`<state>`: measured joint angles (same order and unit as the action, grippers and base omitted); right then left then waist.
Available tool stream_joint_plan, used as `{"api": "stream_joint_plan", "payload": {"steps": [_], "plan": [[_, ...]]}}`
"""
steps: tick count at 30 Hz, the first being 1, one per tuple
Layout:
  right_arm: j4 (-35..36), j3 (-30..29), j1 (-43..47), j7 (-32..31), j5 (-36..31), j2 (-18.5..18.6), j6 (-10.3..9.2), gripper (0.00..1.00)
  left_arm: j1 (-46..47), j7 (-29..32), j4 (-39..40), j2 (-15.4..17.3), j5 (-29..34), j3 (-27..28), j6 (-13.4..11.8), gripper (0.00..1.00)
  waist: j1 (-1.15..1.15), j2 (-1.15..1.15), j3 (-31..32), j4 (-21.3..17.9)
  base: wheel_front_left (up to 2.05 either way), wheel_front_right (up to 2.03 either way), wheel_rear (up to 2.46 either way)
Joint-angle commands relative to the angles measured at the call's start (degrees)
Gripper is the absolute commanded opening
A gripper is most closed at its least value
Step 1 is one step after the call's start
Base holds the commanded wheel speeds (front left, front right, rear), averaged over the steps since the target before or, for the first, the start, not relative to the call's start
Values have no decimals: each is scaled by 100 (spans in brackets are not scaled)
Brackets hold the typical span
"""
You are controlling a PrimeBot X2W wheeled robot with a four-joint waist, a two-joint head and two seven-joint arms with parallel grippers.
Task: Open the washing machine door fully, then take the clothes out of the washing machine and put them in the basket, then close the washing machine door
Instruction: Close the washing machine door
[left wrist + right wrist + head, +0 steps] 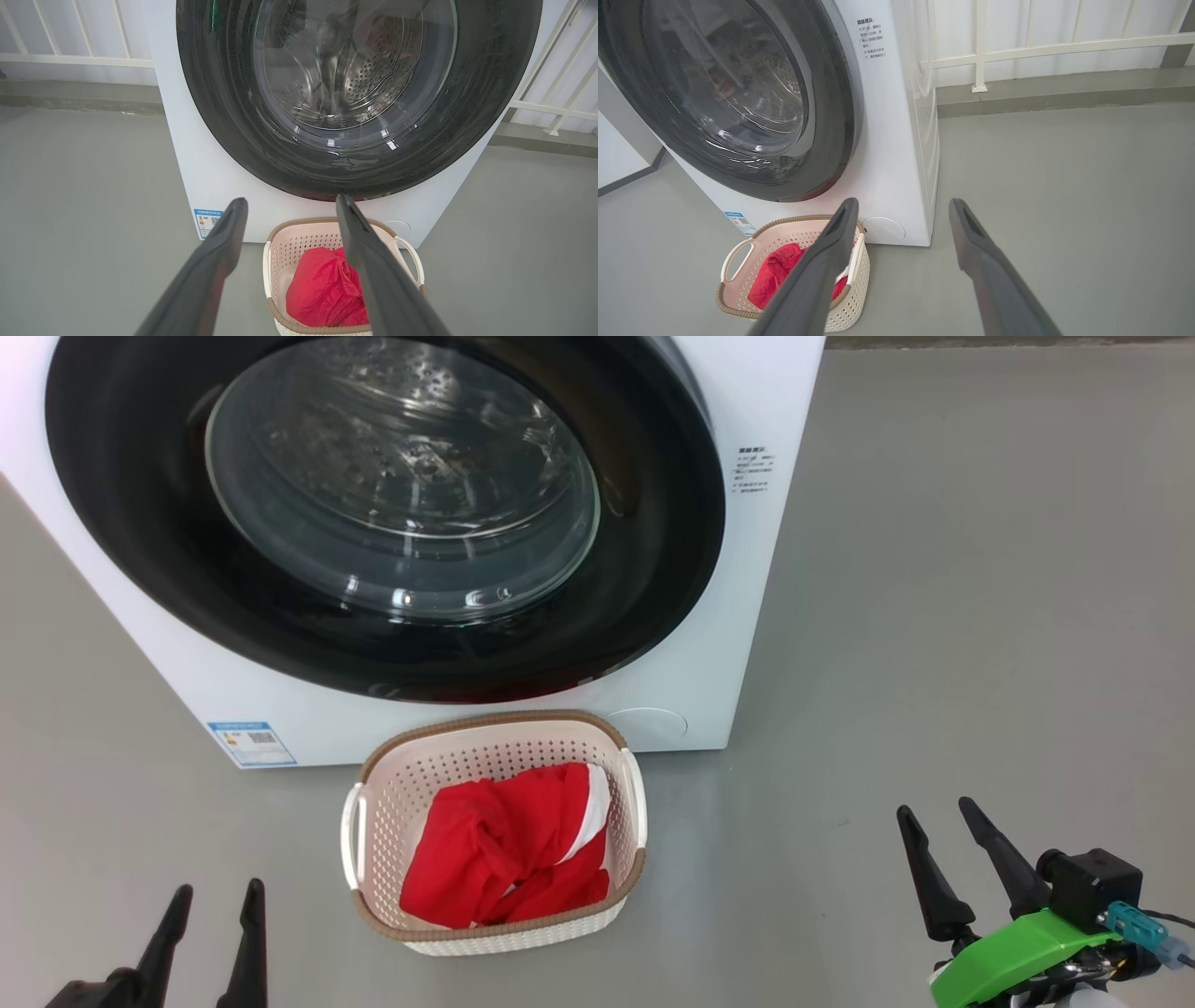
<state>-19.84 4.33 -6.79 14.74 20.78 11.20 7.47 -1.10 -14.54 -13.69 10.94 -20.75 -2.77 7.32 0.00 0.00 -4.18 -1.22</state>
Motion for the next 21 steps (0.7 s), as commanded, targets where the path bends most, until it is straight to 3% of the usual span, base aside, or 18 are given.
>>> {"api": "stream_joint_plan", "payload": {"steps": [1,21], "plan": [[164,80,17,26,14,77,2,100,81,-46,157,153,47,232,17,100,0,0,37,-40,0,0,0],[217,-30,72,26,-26,72,2,100,28,-46,219,129,90,243,17,100,0,0,72,-51,0,0,0]]}}
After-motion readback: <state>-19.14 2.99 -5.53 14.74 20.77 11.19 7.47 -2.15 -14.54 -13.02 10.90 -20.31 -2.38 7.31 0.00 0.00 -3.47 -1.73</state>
